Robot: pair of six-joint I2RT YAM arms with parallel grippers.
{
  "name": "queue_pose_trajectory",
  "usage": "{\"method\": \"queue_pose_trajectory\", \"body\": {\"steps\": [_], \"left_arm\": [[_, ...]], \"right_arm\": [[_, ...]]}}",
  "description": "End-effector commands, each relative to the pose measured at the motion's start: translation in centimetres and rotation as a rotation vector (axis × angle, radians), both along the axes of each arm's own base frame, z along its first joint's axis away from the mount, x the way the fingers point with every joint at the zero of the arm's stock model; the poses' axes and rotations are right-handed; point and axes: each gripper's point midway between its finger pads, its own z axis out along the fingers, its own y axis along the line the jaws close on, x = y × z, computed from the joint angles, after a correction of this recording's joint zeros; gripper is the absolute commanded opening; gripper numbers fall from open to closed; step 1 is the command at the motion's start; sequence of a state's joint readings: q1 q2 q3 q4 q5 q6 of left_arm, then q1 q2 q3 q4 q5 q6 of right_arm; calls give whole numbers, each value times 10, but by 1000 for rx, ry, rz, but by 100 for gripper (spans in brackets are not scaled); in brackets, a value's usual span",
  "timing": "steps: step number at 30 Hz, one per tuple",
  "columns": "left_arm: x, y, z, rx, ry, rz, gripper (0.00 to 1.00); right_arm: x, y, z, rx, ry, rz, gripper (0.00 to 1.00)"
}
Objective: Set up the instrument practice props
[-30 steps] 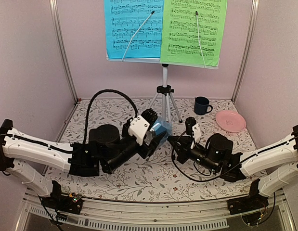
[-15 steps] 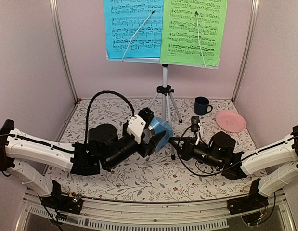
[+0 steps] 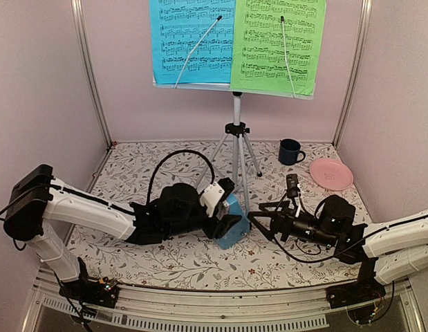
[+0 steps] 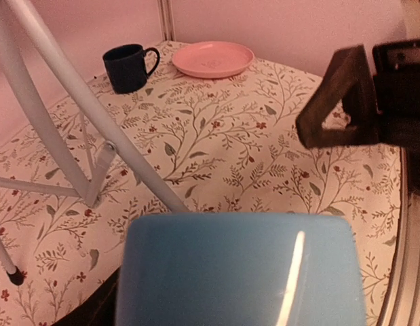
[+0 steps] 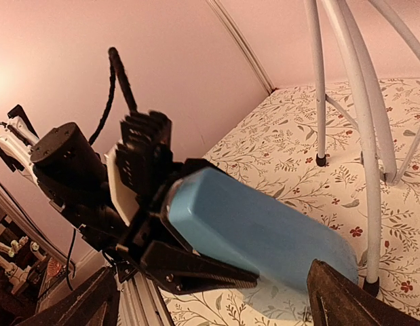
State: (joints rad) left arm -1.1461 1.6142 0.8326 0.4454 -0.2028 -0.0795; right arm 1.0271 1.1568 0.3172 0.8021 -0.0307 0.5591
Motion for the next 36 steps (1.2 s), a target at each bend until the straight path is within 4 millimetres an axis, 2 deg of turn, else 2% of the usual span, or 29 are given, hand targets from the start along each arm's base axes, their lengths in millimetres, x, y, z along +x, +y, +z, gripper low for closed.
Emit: {"method": "queue_pose_trajectory", "body": {"steps": [1,5,8,10,15,17,20,25,29,36], "left_arm": [[-5,-28,15,-109,29,-105,1],[-7,-35,1,-101,64,-136,4],[-10,-38,-8,-85,80,-158,13],[-11,-39,-11,-77,92,-163,26],[-17,-34,3,-86,91,-182,67],[-19,-28,11,-97,84,-182,74],[-21,-17,24,-119,64,-172,78],[-29,-2,33,-131,26,-183,84],[-38,2,34,-136,3,-229,78],[-35,-2,30,-142,5,-248,66]], "right_arm": [[7,-9,-5,-84,6,-53,99],[14,-12,3,-100,20,-63,100],[17,-11,11,-93,31,-58,99],[20,-10,17,-98,37,-64,99],[25,-6,29,-108,45,-70,99],[26,-3,28,-119,52,-70,99],[29,1,26,-140,66,-69,99],[34,14,23,-171,94,-51,99],[38,17,16,-200,121,-57,100],[43,22,-6,-243,192,-54,98]]}}
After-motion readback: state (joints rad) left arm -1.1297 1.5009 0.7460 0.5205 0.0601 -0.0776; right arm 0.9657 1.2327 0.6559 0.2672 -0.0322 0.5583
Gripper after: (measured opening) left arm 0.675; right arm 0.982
